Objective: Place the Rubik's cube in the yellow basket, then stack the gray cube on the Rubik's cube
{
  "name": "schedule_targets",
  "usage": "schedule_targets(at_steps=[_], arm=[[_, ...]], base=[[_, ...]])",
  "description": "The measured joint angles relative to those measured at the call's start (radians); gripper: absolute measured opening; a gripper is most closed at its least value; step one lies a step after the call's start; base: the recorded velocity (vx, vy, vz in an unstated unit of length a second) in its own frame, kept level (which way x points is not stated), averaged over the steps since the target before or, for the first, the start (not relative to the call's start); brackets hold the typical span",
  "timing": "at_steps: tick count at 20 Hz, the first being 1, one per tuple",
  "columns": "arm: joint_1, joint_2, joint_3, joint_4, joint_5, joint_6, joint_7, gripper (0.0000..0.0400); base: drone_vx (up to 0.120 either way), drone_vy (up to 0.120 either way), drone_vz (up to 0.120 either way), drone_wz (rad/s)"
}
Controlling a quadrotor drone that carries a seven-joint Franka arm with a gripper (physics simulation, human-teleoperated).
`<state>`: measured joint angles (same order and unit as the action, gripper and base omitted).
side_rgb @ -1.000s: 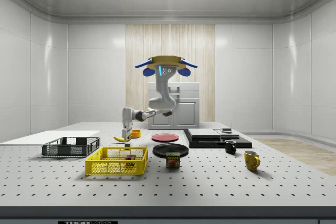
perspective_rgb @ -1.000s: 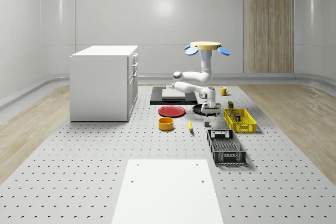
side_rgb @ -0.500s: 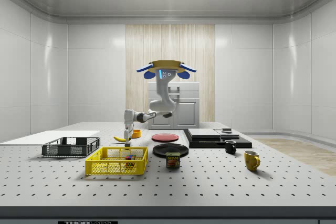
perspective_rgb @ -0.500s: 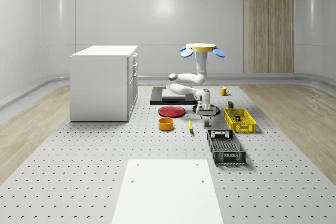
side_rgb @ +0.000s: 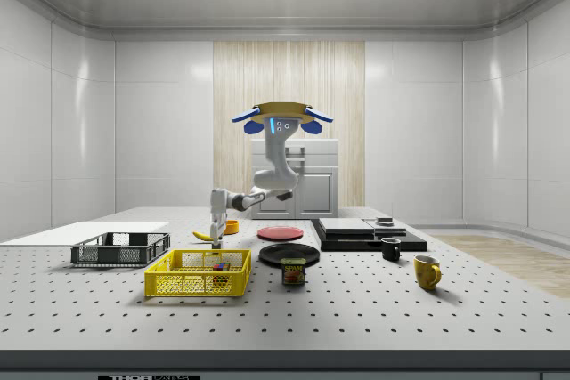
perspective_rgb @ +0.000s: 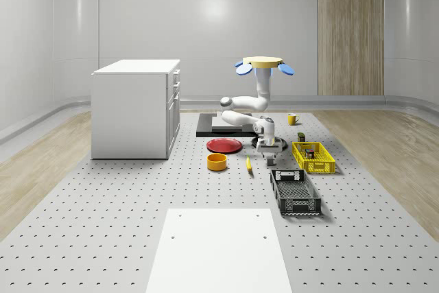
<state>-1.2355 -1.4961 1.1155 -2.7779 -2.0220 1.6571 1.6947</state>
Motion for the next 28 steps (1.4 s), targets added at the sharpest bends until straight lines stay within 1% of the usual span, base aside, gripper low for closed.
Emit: schedule_targets(at_steps=[12, 17, 22, 28], arm=[[-0.012, 0.018, -0.039, 0.017, -0.041, 0.003, 0.004, 0.04], [-0.029, 0.035, -0.034, 0.038, -0.041, -0.004, 0.002, 0.04], [-0.04, 0.045, -0.045, 0.055, -0.054, -0.002, 0.0, 0.04], [-0.029, 0.047, -0.056, 0.061, -0.064, 0.003, -0.013, 0.04]], base=[[0.0, 0.0, 0.0, 0.0], [0.0, 0.0, 0.0, 0.0], [0.0, 0.0, 0.0, 0.0], [0.0, 0.0, 0.0, 0.0]])
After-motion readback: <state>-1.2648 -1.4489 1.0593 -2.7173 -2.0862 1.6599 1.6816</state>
